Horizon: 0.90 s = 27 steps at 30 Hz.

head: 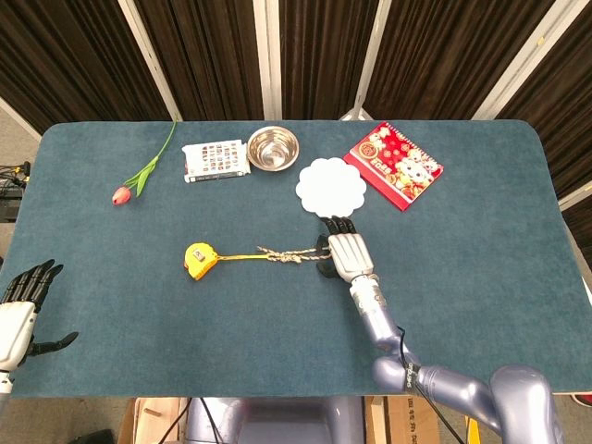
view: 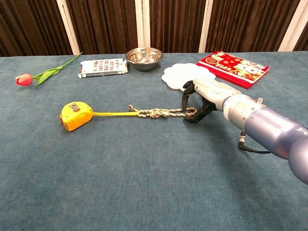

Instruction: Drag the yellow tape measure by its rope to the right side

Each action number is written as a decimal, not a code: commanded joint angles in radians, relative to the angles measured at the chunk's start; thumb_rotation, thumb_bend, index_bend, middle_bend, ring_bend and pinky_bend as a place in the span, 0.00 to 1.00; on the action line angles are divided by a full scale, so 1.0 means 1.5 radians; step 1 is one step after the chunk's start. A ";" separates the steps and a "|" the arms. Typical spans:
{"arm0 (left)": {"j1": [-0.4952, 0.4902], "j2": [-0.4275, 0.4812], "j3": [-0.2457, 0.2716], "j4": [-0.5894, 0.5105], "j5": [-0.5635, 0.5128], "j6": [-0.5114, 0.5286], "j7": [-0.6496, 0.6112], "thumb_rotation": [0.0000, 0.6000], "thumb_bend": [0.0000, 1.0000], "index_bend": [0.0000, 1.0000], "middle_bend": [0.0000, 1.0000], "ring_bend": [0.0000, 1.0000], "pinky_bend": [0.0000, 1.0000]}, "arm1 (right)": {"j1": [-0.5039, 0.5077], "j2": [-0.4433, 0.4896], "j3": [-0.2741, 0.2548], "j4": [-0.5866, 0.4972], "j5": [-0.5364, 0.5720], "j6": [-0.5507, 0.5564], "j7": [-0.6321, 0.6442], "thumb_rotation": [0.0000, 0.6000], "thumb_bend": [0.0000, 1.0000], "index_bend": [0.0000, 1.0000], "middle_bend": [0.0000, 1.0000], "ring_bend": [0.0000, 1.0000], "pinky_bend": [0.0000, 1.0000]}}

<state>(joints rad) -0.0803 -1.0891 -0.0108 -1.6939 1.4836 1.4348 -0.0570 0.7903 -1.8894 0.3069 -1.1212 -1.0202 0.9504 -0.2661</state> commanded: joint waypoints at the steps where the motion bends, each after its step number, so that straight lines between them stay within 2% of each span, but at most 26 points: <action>1: 0.000 0.000 0.000 0.000 -0.001 0.000 -0.001 1.00 0.00 0.00 0.00 0.00 0.00 | 0.000 -0.004 0.000 0.009 0.000 -0.002 0.004 1.00 0.36 0.53 0.13 0.00 0.00; 17: 0.000 0.000 -0.001 -0.001 -0.006 -0.004 0.001 1.00 0.00 0.00 0.00 0.00 0.00 | -0.003 -0.015 -0.001 0.022 -0.012 -0.001 0.021 1.00 0.42 0.61 0.15 0.00 0.00; 27: -0.001 0.000 -0.001 0.001 -0.007 -0.004 -0.001 1.00 0.00 0.00 0.00 0.00 0.00 | -0.007 -0.001 0.024 -0.023 0.009 0.003 0.028 1.00 0.42 0.61 0.15 0.00 0.00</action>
<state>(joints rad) -0.0812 -1.0886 -0.0125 -1.6932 1.4739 1.4284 -0.0578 0.7825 -1.8977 0.3330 -1.1400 -1.0177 0.9547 -0.2296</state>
